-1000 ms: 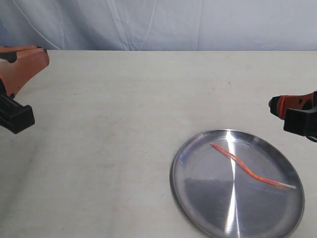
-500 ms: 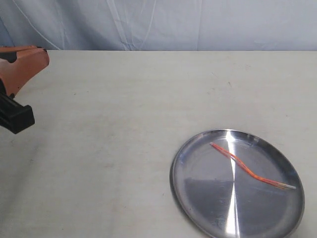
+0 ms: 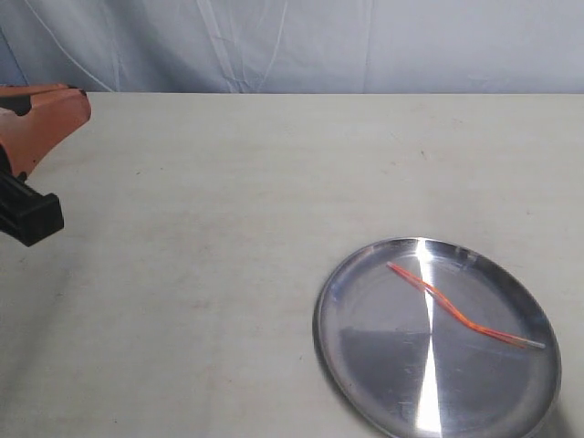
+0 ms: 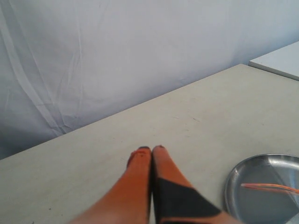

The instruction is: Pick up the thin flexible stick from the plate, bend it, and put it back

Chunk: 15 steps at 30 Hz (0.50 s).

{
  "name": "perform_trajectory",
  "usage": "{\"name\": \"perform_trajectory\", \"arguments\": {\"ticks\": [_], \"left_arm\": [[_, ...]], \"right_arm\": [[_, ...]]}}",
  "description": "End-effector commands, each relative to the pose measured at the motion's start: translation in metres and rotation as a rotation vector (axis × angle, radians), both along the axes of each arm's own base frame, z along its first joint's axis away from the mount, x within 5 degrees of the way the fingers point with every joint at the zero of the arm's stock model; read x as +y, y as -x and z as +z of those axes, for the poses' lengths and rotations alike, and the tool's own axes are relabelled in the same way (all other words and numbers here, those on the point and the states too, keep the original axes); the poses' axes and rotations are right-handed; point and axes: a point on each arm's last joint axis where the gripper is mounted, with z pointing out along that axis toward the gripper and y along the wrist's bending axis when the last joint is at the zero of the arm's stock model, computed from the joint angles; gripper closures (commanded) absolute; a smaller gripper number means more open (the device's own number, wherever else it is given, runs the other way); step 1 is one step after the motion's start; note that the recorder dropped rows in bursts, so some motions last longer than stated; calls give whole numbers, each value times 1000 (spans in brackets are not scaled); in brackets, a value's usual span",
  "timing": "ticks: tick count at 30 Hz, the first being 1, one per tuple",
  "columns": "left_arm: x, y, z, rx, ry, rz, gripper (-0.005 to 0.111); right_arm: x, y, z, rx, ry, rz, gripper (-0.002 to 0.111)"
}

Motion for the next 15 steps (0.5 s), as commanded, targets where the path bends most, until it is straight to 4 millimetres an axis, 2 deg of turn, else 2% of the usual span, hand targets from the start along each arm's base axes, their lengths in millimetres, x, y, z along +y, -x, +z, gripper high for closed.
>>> {"name": "perform_trajectory", "arguments": {"ticks": [1, 6, 12, 15], "left_arm": [[1, 1, 1, -8, -1, 1, 107], [1, 1, 1, -8, -1, 1, 107], [1, 1, 1, -8, -1, 1, 107], [1, 1, 1, -8, -1, 1, 107]], "right_arm": [[-1, 0, -14, -5, 17, -6, 108], [-1, 2, -37, -27, 27, -10, 108], [-1, 2, -68, 25, 29, -10, 108], [-1, 2, -67, 10, 30, -11, 108]]}}
